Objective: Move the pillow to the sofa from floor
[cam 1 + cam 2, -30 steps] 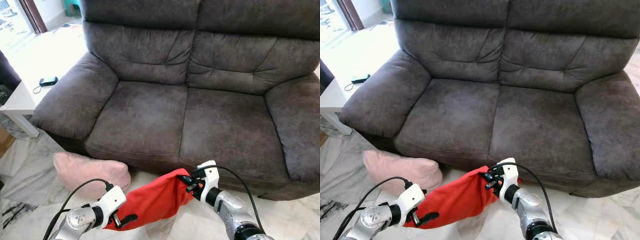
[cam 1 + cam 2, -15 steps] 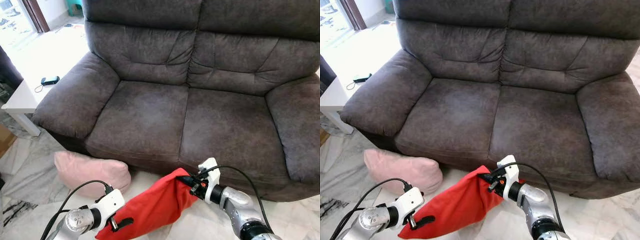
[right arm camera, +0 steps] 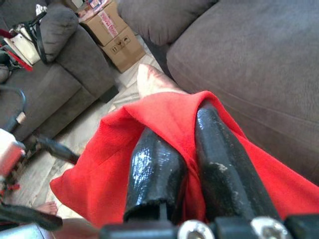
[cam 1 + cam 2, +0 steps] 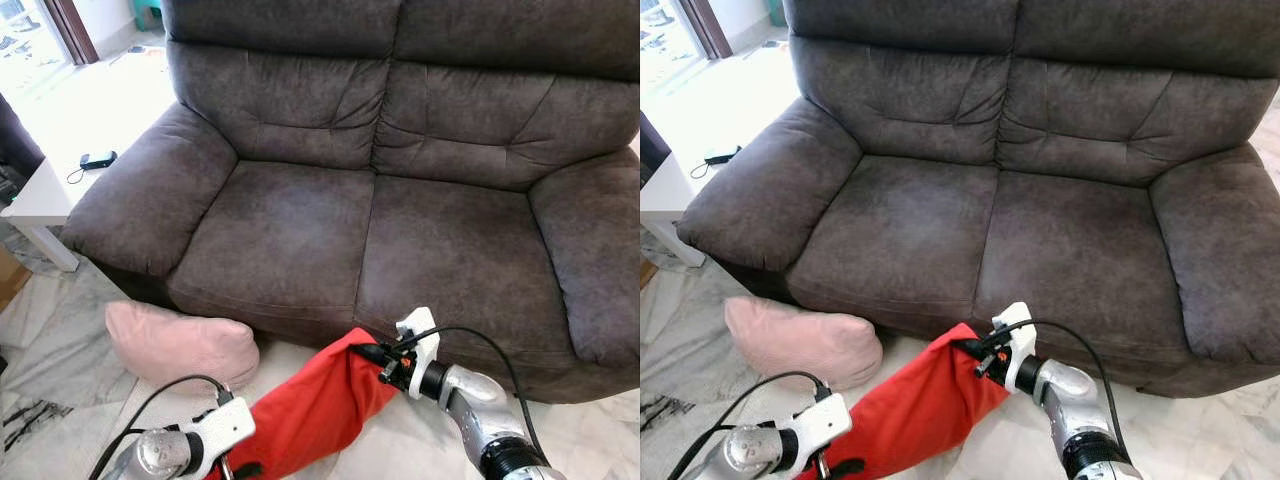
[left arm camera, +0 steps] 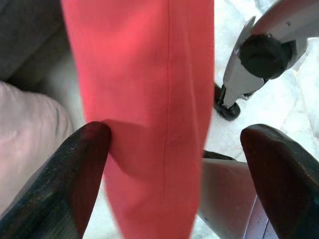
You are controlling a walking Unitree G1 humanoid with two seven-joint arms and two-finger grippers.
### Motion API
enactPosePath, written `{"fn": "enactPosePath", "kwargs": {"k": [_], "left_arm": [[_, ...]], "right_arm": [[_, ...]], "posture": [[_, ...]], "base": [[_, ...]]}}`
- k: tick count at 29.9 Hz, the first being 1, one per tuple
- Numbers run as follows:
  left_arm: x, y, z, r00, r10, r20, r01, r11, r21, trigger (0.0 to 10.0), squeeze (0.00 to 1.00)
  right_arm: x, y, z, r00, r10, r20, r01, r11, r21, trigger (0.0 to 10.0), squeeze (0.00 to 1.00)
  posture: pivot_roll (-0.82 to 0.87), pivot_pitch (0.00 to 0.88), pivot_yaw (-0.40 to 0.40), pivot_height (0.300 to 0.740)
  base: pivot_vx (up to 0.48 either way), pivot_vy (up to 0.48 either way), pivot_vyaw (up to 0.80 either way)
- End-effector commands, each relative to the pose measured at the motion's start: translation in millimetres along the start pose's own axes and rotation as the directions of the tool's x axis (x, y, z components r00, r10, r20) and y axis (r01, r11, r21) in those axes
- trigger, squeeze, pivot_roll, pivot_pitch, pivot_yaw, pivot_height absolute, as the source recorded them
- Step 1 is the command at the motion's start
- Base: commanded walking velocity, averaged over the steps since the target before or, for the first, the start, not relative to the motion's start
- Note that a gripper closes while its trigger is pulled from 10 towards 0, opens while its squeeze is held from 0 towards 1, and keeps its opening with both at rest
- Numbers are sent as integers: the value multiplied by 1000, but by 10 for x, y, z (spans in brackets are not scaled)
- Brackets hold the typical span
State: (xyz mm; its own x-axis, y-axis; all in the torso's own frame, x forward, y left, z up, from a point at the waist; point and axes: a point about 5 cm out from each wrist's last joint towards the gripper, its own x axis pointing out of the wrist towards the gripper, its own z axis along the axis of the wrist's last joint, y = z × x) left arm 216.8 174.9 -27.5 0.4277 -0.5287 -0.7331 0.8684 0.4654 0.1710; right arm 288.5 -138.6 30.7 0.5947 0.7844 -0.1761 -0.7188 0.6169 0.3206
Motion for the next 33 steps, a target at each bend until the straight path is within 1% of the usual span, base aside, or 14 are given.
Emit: {"fn": "enactPosePath", "kwargs": {"k": [1,7,12,13,15,18,23,25,28,31,32,33], "left_arm": [[48,-64,-78,999,-6,-51,6,1000,-8,10000,0],[100,-94,-94,997,3,-75,-3,1000,1,10000,0],[100,-62,-90,994,66,-86,-62,997,43,10000,0],[100,-38,-91,990,100,-99,-93,993,76,10000,0],[100,-30,-90,989,112,-101,-103,991,88,10000,0],[99,8,-69,980,175,-93,-164,980,116,10000,0],[114,6,-64,978,185,-97,-172,977,126,10000,0],[108,4,-92,977,188,-105,-173,975,137,10000,0],[76,1,-199,971,205,-126,-189,974,127,10000,0],[30,4,-344,954,238,-184,-213,966,144,10000,0],[-11,9,-449,935,267,-234,-236,960,153,10000,0],[-11,9,-449,935,267,-234,-236,960,153,10000,0]], "right_arm": [[102,17,375,990,59,130,-49,995,-84,10000,0],[92,16,436,988,69,136,-55,993,-108,10000,0],[71,-4,438,990,59,130,-44,993,-114,10000,0],[63,-8,434,990,55,126,-41,993,-112,10000,0],[61,-8,434,991,54,125,-40,993,-112,10000,0],[49,-7,429,991,54,123,-41,993,-111,10000,0],[34,-12,424,992,53,118,-40,993,-111,10000,0],[30,-15,428,992,53,117,-40,993,-113,10000,0],[17,-28,438,992,49,116,-35,993,-113,10000,0],[8,-38,445,992,45,115,-31,993,-114,10000,0],[-6,-48,448,992,41,116,-27,993,-115,10000,0],[-6,-48,448,992,41,116,-27,993,-115,10000,0]], "posture": [[100,106,-3,740],[99,107,-4,740],[104,106,-4,740],[104,107,-3,740],[104,107,-3,740],[105,107,-4,740],[105,107,-4,740],[107,107,-4,740],[106,107,-4,740],[107,108,-5,740],[106,107,-5,740],[106,107,-5,740]], "base": [[0,0,0],[0,0,0],[0,0,0],[0,0,0],[0,0,0],[0,0,0],[0,0,0],[0,0,0],[0,0,0],[0,0,0],[0,0,0],[0,0,0]]}}
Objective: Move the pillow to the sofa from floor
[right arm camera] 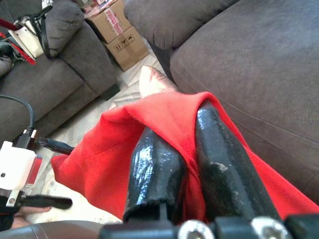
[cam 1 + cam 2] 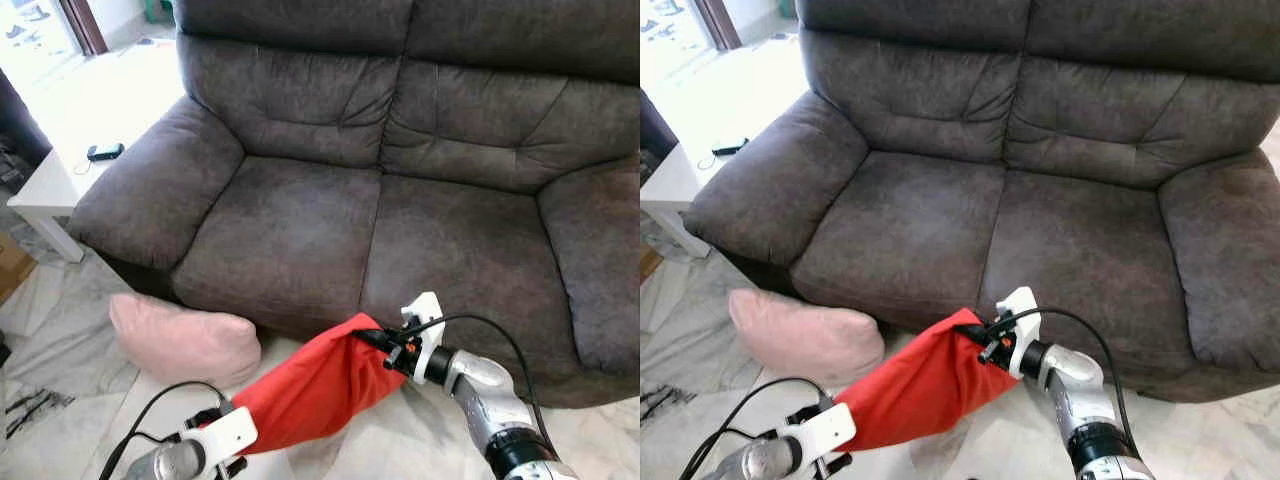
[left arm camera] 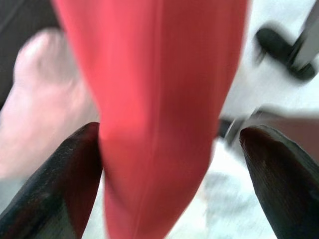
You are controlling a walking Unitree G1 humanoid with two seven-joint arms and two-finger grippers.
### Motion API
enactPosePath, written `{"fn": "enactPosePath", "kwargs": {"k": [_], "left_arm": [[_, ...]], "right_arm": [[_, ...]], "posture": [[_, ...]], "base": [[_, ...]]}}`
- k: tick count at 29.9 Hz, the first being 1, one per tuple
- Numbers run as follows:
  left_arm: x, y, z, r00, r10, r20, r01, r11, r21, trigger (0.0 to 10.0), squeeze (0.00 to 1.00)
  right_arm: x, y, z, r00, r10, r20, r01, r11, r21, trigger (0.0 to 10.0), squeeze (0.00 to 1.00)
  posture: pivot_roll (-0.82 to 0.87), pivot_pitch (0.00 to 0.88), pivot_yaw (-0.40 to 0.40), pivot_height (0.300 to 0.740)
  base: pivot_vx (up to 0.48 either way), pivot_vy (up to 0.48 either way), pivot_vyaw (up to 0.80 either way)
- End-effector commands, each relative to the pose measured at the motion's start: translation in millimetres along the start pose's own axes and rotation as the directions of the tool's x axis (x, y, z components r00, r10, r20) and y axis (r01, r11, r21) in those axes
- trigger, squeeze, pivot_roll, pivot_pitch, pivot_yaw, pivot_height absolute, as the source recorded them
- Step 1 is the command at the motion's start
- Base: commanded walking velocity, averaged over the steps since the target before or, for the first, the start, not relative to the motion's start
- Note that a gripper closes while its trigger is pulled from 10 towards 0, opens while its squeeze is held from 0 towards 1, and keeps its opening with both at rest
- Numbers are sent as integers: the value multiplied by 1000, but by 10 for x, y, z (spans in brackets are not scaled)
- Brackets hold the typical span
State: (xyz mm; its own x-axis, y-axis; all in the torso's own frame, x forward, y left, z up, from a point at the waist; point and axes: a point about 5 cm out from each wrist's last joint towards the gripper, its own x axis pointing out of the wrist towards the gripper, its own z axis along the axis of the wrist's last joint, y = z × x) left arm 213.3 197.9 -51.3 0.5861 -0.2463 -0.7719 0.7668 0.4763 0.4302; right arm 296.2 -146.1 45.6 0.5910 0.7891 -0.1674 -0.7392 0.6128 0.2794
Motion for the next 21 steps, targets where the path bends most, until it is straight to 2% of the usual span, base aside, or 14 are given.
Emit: {"fn": "enactPosePath", "kwargs": {"k": [1,2,3,8,12,17,21], "left_arm": [[-43,-31,-172,998,9,-70,-8,1000,18,10000,0],[-50,-32,-196,997,13,-79,-11,1000,18,10000,0],[-108,-1,-308,995,14,-97,-13,1000,9,10000,0],[-146,22,-374,995,19,-103,-18,1000,9,10000,0],[-142,62,-325,996,77,-45,-80,995,-54,10000,0],[-90,2,-253,999,20,-28,-21,998,-65,10000,0],[-67,-38,-242,999,14,-42,-16,998,-57,10000,0]], "right_arm": [[28,-14,280,993,25,112,-17,997,-69,10000,0],[23,-18,281,993,23,113,-15,997,-69,10000,0],[15,-23,282,993,21,112,-13,998,-69,10000,0],[12,-22,281,994,23,111,-16,997,-70,10000,0],[20,-10,279,993,31,110,-24,997,-68,10000,0],[37,11,277,993,46,109,-39,997,-66,10000,0],[37,15,282,993,52,109,-45,997,-67,10000,0]], "posture": [[106,107,-5,740],[106,107,-6,740],[106,107,-6,740],[103,107,-7,740],[101,104,-9,740],[99,99,-11,740],[93,97,-13,740]], "base": [[0,0,0],[0,0,0],[0,0,0],[0,0,0],[0,0,0],[0,0,0],[0,0,0]]}}
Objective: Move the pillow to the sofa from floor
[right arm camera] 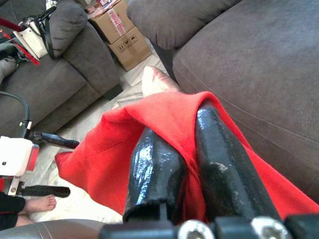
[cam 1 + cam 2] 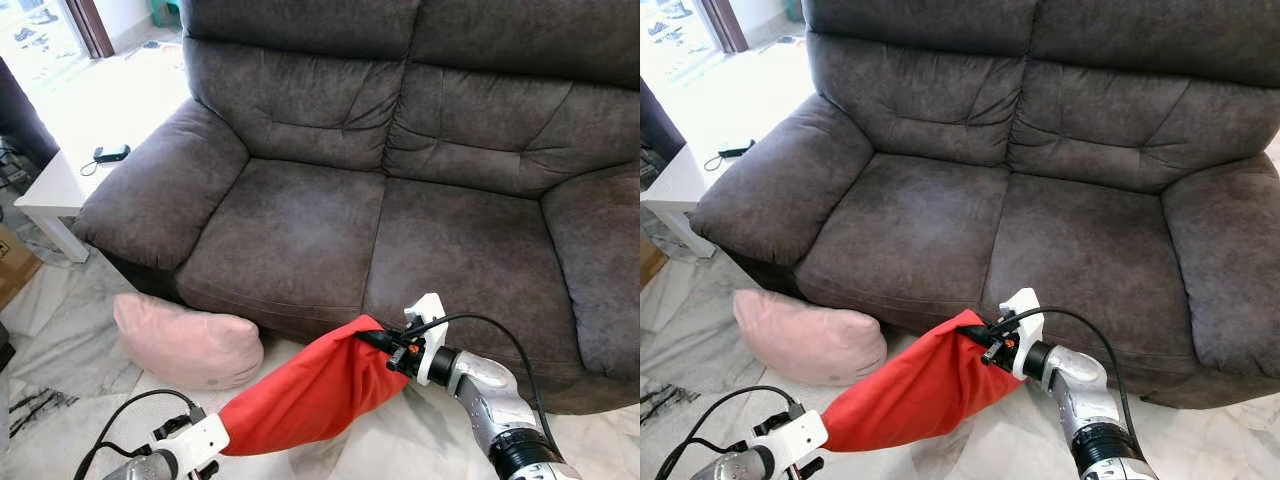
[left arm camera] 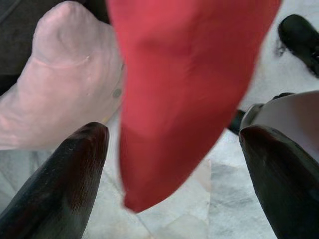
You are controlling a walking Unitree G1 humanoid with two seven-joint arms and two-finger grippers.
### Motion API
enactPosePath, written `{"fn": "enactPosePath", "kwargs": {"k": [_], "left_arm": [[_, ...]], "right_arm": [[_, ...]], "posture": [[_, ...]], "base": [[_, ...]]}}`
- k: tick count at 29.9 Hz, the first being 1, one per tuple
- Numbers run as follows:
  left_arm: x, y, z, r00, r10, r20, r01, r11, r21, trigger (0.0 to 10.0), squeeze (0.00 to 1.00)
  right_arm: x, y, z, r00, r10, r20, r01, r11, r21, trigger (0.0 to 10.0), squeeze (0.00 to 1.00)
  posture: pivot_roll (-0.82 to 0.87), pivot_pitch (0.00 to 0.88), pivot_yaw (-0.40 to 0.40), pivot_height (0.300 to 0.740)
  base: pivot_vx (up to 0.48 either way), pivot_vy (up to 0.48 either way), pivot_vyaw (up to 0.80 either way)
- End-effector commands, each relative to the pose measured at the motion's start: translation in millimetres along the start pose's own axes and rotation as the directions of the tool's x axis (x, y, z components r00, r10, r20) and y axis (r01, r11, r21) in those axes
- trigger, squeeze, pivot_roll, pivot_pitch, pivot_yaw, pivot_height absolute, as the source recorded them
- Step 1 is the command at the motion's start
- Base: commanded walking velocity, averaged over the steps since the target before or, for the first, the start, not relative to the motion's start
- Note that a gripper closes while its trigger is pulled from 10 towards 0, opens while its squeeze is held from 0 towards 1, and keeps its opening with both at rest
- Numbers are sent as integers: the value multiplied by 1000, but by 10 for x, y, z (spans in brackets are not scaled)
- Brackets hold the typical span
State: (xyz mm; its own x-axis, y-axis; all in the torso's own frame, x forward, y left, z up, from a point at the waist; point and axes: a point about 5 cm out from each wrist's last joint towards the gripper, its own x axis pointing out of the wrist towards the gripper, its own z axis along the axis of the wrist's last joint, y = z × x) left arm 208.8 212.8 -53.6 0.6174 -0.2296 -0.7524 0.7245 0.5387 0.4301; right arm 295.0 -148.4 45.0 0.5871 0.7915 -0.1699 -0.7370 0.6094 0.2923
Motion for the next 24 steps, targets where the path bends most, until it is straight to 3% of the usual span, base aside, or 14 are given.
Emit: {"fn": "enactPosePath", "kwargs": {"k": [1,10,14,19,22,24], "left_arm": [[-24,-63,-100,998,-24,-51,24,1000,10,10000,0],[-41,-10,-162,996,16,-93,-11,999,51,10000,0],[-44,56,-161,992,80,-95,-74,995,68,10000,0],[-16,79,-64,993,109,-37,-108,994,15,10000,0],[15,-8,-20,999,39,-22,-40,998,-43,10000,0],[21,-27,-14,999,26,-23,-27,999,-32,10000,0]], "right_arm": [[55,24,293,992,51,113,-42,996,-81,10000,0],[21,24,290,992,58,110,-49,996,-80,10000,0],[15,36,281,992,68,110,-60,995,-75,10000,0],[17,71,270,990,96,104,-89,994,-67,10000,0],[20,79,267,990,99,103,-92,994,-66,10000,0],[20,82,269,990,99,102,-92,994,-65,10000,0]], "posture": [[93,97,-13,740],[83,102,-19,740],[85,103,-19,740],[84,105,-23,740],[84,106,-25,740],[84,106,-25,740]], "base": [[0,0,0],[0,0,0],[0,0,0],[0,0,0],[0,0,0],[0,0,0]]}}
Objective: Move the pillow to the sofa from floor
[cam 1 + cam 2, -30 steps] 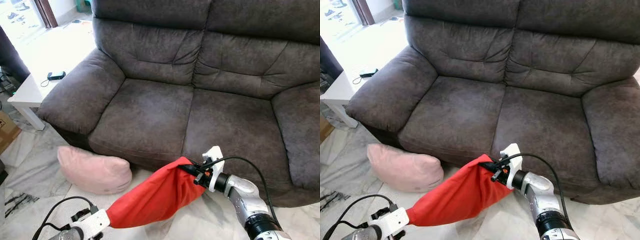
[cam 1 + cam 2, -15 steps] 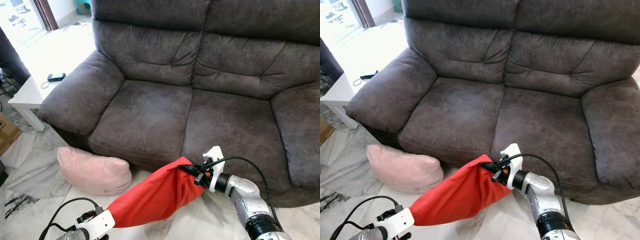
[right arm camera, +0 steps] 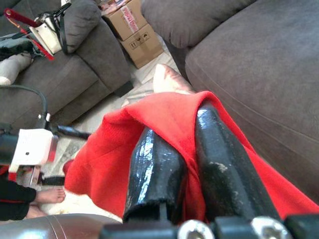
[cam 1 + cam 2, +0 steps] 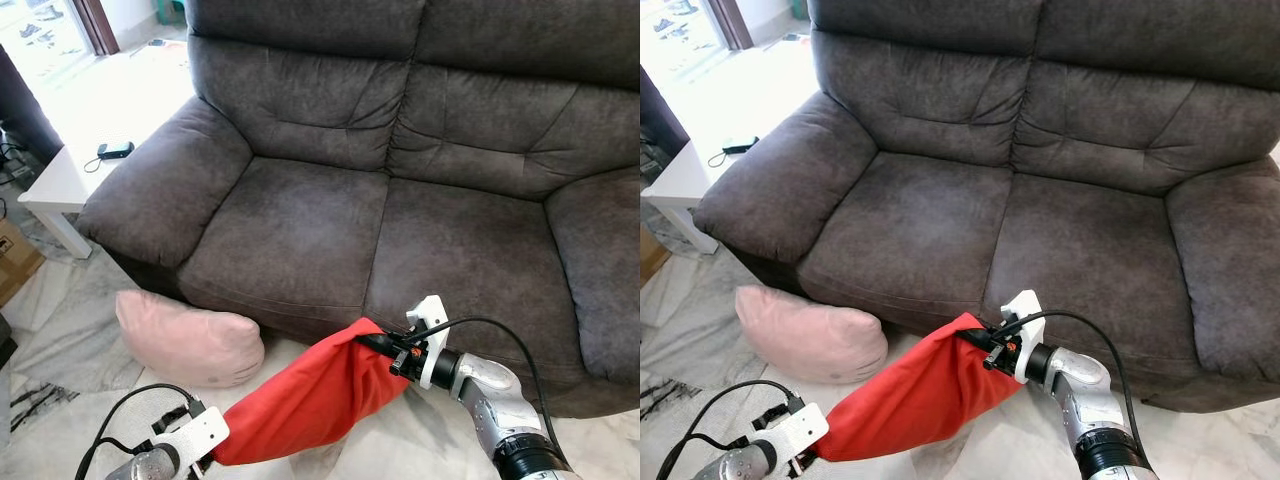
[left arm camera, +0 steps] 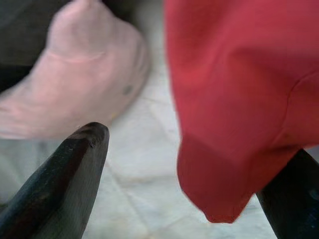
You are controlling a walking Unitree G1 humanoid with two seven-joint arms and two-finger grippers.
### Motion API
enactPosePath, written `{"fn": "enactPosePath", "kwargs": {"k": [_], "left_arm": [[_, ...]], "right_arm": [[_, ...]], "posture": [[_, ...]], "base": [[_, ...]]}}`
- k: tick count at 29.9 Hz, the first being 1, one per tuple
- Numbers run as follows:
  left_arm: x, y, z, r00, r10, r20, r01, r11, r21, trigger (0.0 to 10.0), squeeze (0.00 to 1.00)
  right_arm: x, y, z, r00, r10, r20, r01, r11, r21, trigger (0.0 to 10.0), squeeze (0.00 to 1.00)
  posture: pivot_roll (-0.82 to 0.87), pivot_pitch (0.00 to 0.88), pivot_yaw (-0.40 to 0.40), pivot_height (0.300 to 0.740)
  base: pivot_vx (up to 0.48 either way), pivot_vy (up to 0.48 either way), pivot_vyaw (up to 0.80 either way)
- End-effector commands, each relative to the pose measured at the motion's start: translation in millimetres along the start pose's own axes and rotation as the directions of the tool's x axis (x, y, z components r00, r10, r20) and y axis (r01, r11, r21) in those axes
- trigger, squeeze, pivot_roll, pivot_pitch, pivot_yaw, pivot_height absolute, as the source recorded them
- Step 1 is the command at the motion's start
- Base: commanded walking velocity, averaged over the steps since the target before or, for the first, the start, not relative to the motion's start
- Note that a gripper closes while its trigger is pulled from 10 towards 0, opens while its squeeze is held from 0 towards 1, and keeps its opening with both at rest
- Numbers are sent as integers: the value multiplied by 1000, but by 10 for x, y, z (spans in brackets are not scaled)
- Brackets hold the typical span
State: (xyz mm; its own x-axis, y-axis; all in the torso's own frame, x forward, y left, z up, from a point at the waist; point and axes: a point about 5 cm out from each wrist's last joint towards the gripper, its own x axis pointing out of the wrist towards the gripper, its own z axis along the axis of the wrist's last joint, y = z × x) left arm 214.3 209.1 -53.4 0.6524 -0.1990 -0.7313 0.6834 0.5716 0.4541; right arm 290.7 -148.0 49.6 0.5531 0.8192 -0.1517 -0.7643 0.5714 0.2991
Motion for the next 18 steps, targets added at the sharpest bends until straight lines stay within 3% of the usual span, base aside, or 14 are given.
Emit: {"fn": "enactPosePath", "kwargs": {"k": [1,4,11,18], "left_arm": [[-21,-56,-61,999,-38,-18,37,999,-18,10000,0],[-19,-88,-53,997,-73,-8,72,996,-58,10000,0],[-11,-113,-52,997,-72,-17,70,995,-69,10000,0],[9,-206,102,980,-173,98,183,978,-96,10000,0]], "right_arm": [[54,33,241,994,53,98,-47,997,-64,10000,0],[60,39,245,994,58,98,-51,997,-63,10000,0],[65,55,243,993,68,95,-62,996,-63,10000,0],[68,55,228,994,68,89,-63,996,-57,10000,0]], "posture": [[83,106,-25,740],[82,107,-24,740],[79,107,-25,740],[85,106,-27,740]], "base": [[0,0,0],[0,0,0],[0,0,0],[0,0,0]]}}
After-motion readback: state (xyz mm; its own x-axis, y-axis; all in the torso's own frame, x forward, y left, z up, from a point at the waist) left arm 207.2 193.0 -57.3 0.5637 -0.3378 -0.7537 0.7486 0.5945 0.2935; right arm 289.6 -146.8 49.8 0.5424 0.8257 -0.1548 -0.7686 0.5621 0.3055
